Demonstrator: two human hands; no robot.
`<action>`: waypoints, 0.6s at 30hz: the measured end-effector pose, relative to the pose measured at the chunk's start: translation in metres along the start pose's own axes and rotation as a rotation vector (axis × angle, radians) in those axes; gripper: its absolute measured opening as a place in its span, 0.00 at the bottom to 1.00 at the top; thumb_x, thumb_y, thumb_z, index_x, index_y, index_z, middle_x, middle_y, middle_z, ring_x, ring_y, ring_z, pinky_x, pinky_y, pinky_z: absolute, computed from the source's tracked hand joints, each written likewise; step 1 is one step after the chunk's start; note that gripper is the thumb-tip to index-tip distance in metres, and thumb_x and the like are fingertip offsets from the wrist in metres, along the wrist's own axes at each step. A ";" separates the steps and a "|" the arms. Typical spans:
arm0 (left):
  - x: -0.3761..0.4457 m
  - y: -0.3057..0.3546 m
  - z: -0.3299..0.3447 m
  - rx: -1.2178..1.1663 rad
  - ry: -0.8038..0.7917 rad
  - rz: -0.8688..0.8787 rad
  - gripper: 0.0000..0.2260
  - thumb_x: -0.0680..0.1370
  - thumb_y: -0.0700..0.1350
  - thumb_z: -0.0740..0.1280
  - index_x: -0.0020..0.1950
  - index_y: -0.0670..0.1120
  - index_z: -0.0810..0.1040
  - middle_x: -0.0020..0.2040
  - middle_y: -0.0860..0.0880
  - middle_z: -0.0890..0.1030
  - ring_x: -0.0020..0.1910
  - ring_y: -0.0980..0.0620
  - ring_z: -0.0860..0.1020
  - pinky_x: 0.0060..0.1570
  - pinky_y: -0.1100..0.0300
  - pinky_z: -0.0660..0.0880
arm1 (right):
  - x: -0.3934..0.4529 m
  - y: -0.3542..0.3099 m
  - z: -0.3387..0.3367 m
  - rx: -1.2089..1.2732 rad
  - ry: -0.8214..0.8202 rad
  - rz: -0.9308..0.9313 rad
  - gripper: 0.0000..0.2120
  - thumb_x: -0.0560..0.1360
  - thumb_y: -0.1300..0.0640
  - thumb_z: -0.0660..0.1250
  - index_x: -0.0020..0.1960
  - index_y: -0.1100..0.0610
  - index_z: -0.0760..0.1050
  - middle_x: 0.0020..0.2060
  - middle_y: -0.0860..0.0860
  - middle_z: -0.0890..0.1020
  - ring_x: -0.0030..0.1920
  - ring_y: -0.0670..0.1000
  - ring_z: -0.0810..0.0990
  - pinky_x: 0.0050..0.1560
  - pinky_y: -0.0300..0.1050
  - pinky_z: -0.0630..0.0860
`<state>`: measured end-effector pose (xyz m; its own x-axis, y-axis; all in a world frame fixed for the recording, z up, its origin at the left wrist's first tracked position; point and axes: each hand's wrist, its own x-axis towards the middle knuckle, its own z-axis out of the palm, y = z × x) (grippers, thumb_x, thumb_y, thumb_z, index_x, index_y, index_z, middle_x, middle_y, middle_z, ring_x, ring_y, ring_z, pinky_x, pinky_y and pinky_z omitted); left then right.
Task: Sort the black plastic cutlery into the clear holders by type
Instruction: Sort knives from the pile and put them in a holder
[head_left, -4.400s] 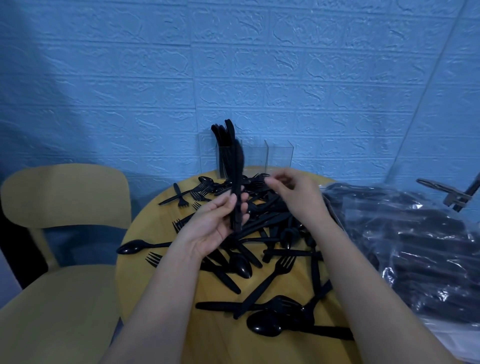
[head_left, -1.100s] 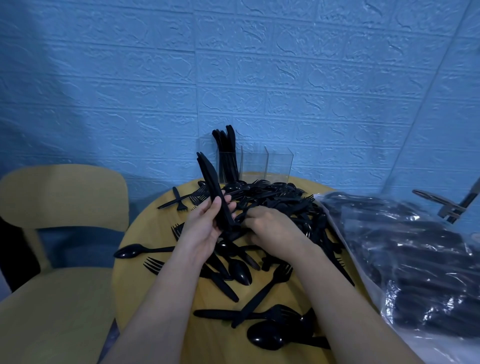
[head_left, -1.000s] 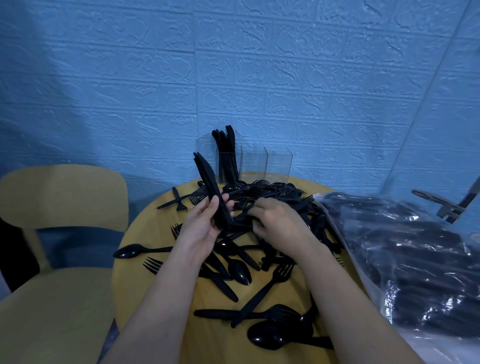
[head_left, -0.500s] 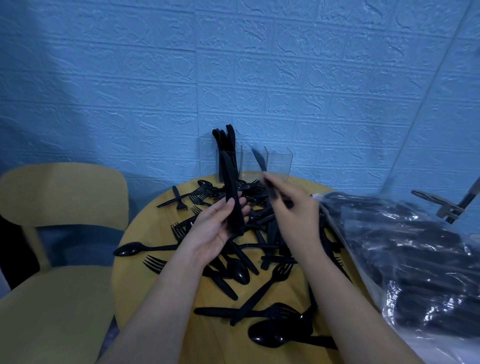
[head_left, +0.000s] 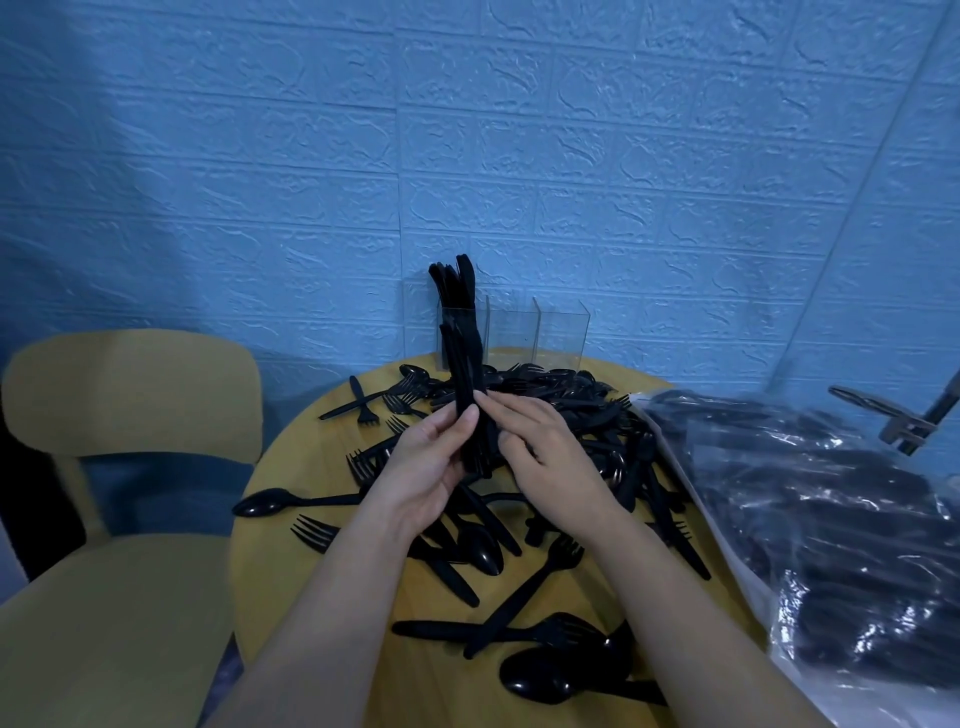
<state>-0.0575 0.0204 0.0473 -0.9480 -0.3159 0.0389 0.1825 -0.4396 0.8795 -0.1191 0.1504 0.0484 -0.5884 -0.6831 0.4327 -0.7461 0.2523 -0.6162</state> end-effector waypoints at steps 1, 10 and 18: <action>0.000 0.000 0.000 0.003 -0.003 -0.003 0.12 0.79 0.40 0.62 0.61 0.42 0.77 0.52 0.47 0.83 0.49 0.54 0.81 0.44 0.65 0.79 | 0.001 0.001 0.001 0.038 0.013 0.005 0.22 0.78 0.56 0.53 0.71 0.49 0.69 0.69 0.42 0.68 0.71 0.42 0.61 0.70 0.36 0.55; 0.001 0.000 0.001 -0.004 -0.003 -0.055 0.13 0.78 0.38 0.63 0.62 0.42 0.78 0.52 0.45 0.83 0.48 0.53 0.82 0.43 0.62 0.80 | 0.008 -0.007 -0.001 0.354 0.197 0.160 0.11 0.78 0.58 0.64 0.57 0.50 0.80 0.53 0.45 0.82 0.50 0.37 0.78 0.56 0.33 0.73; 0.013 0.010 0.009 0.081 -0.053 -0.096 0.10 0.78 0.35 0.63 0.55 0.43 0.81 0.42 0.49 0.83 0.39 0.56 0.81 0.43 0.61 0.80 | 0.049 -0.011 -0.020 0.346 0.258 0.404 0.08 0.74 0.55 0.70 0.52 0.56 0.82 0.37 0.47 0.83 0.40 0.46 0.81 0.49 0.45 0.79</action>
<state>-0.0706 0.0192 0.0606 -0.9731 -0.2293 -0.0242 0.0705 -0.3957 0.9157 -0.1463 0.1279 0.0891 -0.8938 -0.3794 0.2391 -0.3281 0.1899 -0.9254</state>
